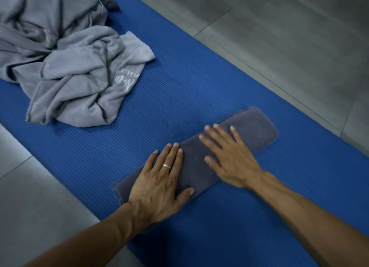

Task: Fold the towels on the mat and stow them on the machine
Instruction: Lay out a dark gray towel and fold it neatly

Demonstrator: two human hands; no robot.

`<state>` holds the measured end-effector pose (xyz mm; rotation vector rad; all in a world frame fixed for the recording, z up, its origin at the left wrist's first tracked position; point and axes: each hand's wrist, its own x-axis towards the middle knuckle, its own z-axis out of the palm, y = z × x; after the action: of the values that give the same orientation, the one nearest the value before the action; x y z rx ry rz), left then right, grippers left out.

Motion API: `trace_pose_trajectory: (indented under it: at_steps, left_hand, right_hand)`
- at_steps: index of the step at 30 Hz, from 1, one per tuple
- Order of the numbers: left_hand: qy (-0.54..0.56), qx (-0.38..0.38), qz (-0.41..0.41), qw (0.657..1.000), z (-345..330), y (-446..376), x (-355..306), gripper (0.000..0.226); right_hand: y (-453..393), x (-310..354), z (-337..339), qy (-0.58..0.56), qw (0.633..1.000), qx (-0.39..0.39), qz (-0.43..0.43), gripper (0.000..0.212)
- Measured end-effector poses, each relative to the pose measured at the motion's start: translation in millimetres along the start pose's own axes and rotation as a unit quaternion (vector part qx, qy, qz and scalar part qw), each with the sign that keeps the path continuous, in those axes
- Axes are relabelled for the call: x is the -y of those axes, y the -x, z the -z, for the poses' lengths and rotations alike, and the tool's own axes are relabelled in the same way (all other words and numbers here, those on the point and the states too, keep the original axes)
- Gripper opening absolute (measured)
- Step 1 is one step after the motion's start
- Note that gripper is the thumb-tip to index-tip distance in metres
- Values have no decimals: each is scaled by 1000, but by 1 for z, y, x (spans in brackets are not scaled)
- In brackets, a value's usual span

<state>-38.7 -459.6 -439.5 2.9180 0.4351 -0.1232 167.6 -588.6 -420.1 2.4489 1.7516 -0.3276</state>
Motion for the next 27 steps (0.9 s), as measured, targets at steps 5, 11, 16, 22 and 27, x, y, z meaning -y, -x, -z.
trace_pose_trajectory:
  at_steps: [5, 11, 16, 22, 27]
  left_hand:
    - [3, 18, -6, 1000, 3, 2, 3, 91]
    - [4, 11, -2, 1000, 12, 21, 21, 84]
    - [2, 10, 90, 996, 34, 49, 56, 64]
    - [205, 124, 182, 954, 53, 43, 78, 39]
    - [458, 148, 216, 849, 71, 36, 80, 32]
  right_hand:
    - [-11, -54, 25, 79, 973, 100, -192, 67]
    - [-11, 32, 56, 109, 980, 70, -153, 62]
    - [32, 105, 57, 66, 995, 66, -32, 68]
    - [59, 144, 34, -116, 986, 29, -120, 81]
    - [83, 166, 11, -184, 971, -2, -152, 94]
